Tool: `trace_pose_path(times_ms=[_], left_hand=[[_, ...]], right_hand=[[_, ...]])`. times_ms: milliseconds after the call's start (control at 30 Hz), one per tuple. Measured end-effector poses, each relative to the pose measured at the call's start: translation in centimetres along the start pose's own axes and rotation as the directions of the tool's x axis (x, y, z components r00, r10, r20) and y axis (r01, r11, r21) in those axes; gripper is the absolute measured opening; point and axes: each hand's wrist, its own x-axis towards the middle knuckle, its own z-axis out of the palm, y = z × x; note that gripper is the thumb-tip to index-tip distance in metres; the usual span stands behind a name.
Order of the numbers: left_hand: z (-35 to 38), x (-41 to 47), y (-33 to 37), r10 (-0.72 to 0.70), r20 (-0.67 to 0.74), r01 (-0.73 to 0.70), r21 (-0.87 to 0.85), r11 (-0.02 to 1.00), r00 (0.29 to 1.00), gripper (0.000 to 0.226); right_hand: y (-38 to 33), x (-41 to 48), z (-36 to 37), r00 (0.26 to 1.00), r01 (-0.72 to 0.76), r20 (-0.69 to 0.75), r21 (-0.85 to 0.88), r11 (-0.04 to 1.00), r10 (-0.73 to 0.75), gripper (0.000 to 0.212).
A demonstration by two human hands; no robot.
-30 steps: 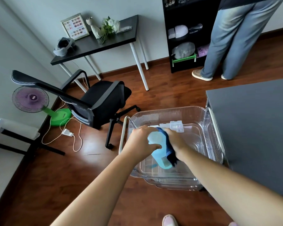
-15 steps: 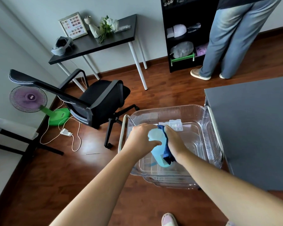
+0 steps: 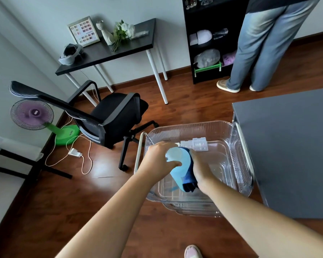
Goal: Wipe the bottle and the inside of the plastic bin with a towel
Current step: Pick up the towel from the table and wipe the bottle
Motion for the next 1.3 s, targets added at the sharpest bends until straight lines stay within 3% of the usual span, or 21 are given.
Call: trace_pose_path(times_ms=[67,167,267,333,433,567,667,833,933,1167,1300], left_hand=[[0.0,-0.1,-0.5,0.005,0.01,-0.005,0.007,1.0,1.0,0.054],[-0.1,-0.2,-0.8,0.017,0.013,-0.017,-0.004,1.0,1.0,0.056],[-0.1,0.0,-0.6,0.048,0.031,-0.048,0.009,0.999,0.998,0.052],[-0.1,0.3,-0.6,0.055,0.041,-0.055,0.002,0.998,0.998,0.052],[0.1,0.4,-0.7,0.053,0.025,-0.053,-0.01,0.999,0.998,0.053],[0.7,0.1,-0.6,0.035,-0.02,-0.036,-0.072,0.997,0.999,0.055],[0.9,-0.7,-0.9,0.025,-0.082,-0.032,-0.088,0.996,0.996,0.064],[2.6,-2.6,-2.3,-0.07,-0.185,0.045,-0.137,0.99,0.98,0.093],[5.0,-3.3,-2.5,-0.156,-0.124,0.122,-0.244,0.962,0.98,0.096],[7.7,-2.3,-2.6,-0.317,-0.155,0.217,-0.457,0.863,0.936,0.075],[7.8,-1.3,-2.8,-0.329,-0.209,0.182,-0.516,0.837,0.921,0.071]], right_hand=[[2.2,-1.2,-0.3,0.991,0.134,-0.01,0.009,0.991,-0.134,0.04],[3.3,-2.4,-0.2,0.911,0.406,0.034,-0.256,0.877,-0.412,0.04],[2.2,-1.7,0.4,0.853,0.497,0.049,-0.382,0.779,-0.52,0.037],[0.8,-0.8,0.6,0.888,0.442,0.058,-0.386,0.81,-0.457,0.034],[-0.1,0.9,0.4,0.965,0.24,-0.022,-0.312,0.919,-0.26,0.036],[0.8,1.3,-0.8,0.968,0.08,-0.215,-0.22,0.972,-0.128,0.037],[0.3,0.5,-1.9,0.942,0.072,-0.314,-0.157,0.985,-0.119,0.036],[-2.6,-1.2,-1.4,0.892,0.215,-0.37,-0.161,0.963,-0.261,0.029],[-2.3,-2.6,-0.6,0.892,0.269,-0.329,-0.164,0.949,-0.309,0.03],[3.0,-3.5,-1.0,0.964,0.236,-0.08,-0.179,0.955,-0.253,0.033],[3.1,-3.0,-2.0,0.919,0.392,0.104,-0.345,0.853,-0.38,0.056]])
